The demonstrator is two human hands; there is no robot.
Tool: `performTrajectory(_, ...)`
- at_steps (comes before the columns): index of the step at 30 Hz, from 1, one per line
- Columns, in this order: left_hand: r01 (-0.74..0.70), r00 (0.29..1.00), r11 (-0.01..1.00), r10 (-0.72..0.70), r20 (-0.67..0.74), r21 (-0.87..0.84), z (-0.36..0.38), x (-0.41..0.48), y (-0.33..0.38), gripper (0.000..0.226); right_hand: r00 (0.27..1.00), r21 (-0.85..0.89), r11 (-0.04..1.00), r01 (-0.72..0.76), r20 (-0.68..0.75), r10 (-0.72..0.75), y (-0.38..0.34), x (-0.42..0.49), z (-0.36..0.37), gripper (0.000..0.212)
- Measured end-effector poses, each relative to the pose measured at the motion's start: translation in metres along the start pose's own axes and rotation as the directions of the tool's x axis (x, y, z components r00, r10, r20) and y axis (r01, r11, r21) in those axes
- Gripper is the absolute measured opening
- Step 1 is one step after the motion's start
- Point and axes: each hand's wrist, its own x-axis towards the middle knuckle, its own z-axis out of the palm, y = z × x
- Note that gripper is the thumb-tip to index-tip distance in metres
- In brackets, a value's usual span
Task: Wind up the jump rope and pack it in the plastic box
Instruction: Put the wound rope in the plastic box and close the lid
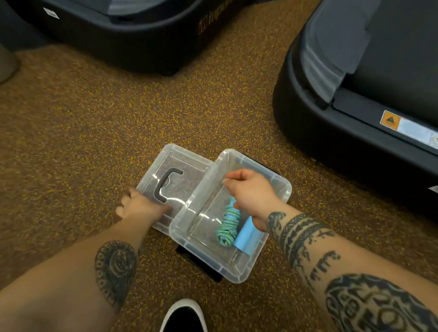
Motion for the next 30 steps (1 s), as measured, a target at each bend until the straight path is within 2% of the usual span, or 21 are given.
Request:
performTrajectory(2,0.005,1.000,1.000,-0.005,-0.025,0.022,0.003,-0.002,0.001,0.133,1.000,-0.013,1.000,-0.002,-0.002,0.002,0.004,0.001,0.004,0.009)
performTrajectory(5,0.042,0.999,0.999,-0.041,-0.033,0.035,-0.003,0.002,0.002,0.126,1.000,-0.017,1.000,-0.026,-0.006,0.026,0.012,0.001,0.008,0.015)
performTrajectory(8,0.029,1.000,0.993,-0.027,0.012,-0.110,-0.010,0.013,-0.003,0.108,0.999,-0.018,0.999,-0.050,-0.009,0.050,0.017,-0.002,0.010,0.018)
performTrajectory(11,-0.059,0.998,0.915,0.055,-0.021,-0.398,-0.030,0.009,0.002,0.069,0.996,0.017,0.996,-0.090,-0.011,0.090,0.016,-0.006,0.007,0.015)
performTrajectory(14,-0.188,0.982,0.873,0.171,-0.078,-0.450,-0.063,-0.003,0.018,0.037,0.996,0.048,0.995,-0.086,0.004,0.086,0.010,-0.017,0.002,0.015)
performTrajectory(18,-0.336,0.937,0.827,0.247,-0.247,-0.450,-0.113,-0.028,0.039,0.029,0.999,0.060,0.997,-0.042,-0.002,0.043,-0.008,-0.037,-0.009,0.011)
performTrajectory(20,-0.398,0.915,0.774,0.291,-0.280,-0.492,-0.132,-0.042,0.049,0.028,1.000,0.055,0.998,-0.005,-0.029,0.007,-0.020,-0.044,-0.016,0.011)
performTrajectory(24,-0.367,0.903,0.601,0.414,-0.116,-0.710,-0.148,-0.073,0.066,0.017,0.974,-0.013,0.992,0.123,-0.192,-0.123,-0.045,-0.055,-0.036,0.044)
performTrajectory(27,-0.322,0.860,0.574,0.509,0.020,-0.753,-0.140,-0.104,0.074,0.020,0.946,-0.028,0.987,0.155,-0.283,-0.157,-0.058,-0.067,-0.048,0.062)
performTrajectory(28,-0.311,0.844,0.576,0.533,0.060,-0.756,-0.134,-0.116,0.075,0.022,0.943,-0.024,0.988,0.154,-0.295,-0.154,-0.059,-0.071,-0.051,0.062)
performTrajectory(30,-0.259,0.815,0.576,0.562,0.146,-0.775,-0.117,-0.138,0.073,0.024,0.939,-0.037,0.988,0.149,-0.309,-0.153,-0.053,-0.078,-0.057,0.041)
